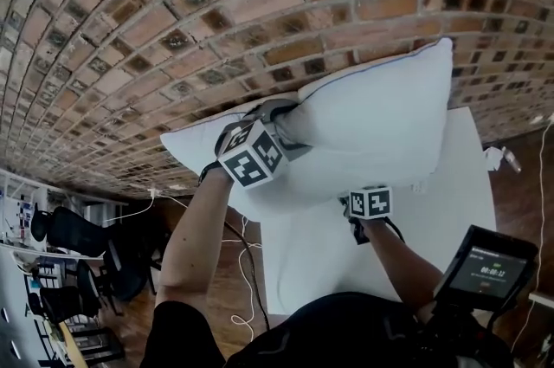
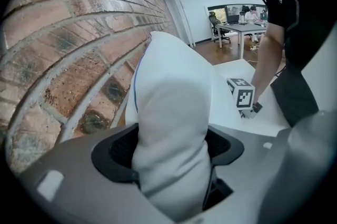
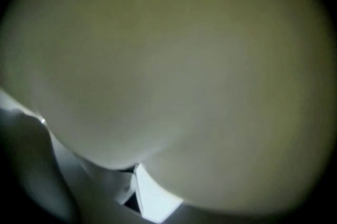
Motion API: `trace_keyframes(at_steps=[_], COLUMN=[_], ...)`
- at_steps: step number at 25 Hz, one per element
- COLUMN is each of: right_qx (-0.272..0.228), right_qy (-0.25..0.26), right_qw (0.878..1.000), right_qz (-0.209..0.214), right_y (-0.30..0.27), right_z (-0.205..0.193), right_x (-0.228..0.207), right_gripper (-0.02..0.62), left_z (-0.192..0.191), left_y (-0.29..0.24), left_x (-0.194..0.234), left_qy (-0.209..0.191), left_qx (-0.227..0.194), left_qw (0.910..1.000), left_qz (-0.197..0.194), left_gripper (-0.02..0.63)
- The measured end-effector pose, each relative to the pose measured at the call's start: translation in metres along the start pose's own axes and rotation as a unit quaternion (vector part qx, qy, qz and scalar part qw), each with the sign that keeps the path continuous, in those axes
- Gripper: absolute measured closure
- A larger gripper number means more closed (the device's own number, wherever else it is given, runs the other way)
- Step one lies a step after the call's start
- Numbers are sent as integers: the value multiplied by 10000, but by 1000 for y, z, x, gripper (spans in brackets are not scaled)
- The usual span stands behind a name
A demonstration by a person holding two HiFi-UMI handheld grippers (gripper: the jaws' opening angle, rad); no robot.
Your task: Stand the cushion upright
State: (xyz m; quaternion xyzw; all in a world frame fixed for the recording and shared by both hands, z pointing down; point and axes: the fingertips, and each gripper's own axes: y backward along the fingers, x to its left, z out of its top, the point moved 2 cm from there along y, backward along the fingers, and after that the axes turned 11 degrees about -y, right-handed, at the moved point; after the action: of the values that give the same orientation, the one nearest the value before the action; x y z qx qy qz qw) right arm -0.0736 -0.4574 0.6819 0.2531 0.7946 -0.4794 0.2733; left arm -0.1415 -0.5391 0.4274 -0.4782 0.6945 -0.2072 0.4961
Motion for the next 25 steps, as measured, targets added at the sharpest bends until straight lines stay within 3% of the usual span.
trace_keyframes(at_steps=[3,12,16,20,25], right_qx=[370,19,-86,-187,-391], right_qy=[-78,21,168,267,428], right_qw=[9993,9995,9988,9978,9955], right_qz=[42,321,441,581,754], right_y=[12,75,96,113,134], right_z=[-24,-29,-36,-44,-52], right_x=[-7,2,12,25,44], right_gripper=[325,324,324,324,325], left_z=[-4,-4,-7,-5,-12], left_y=[-2,-2,8,25,58], left_x=[-3,-8,-5,-12,-36], left_qy=[-12,-43,59,18,553], left_qx=[50,209,101,98,-195], left_qw=[9999,9990,9971,9926,9857], left_qz=[161,397,748,1209,1580], left_gripper=[212,163,120,120,176])
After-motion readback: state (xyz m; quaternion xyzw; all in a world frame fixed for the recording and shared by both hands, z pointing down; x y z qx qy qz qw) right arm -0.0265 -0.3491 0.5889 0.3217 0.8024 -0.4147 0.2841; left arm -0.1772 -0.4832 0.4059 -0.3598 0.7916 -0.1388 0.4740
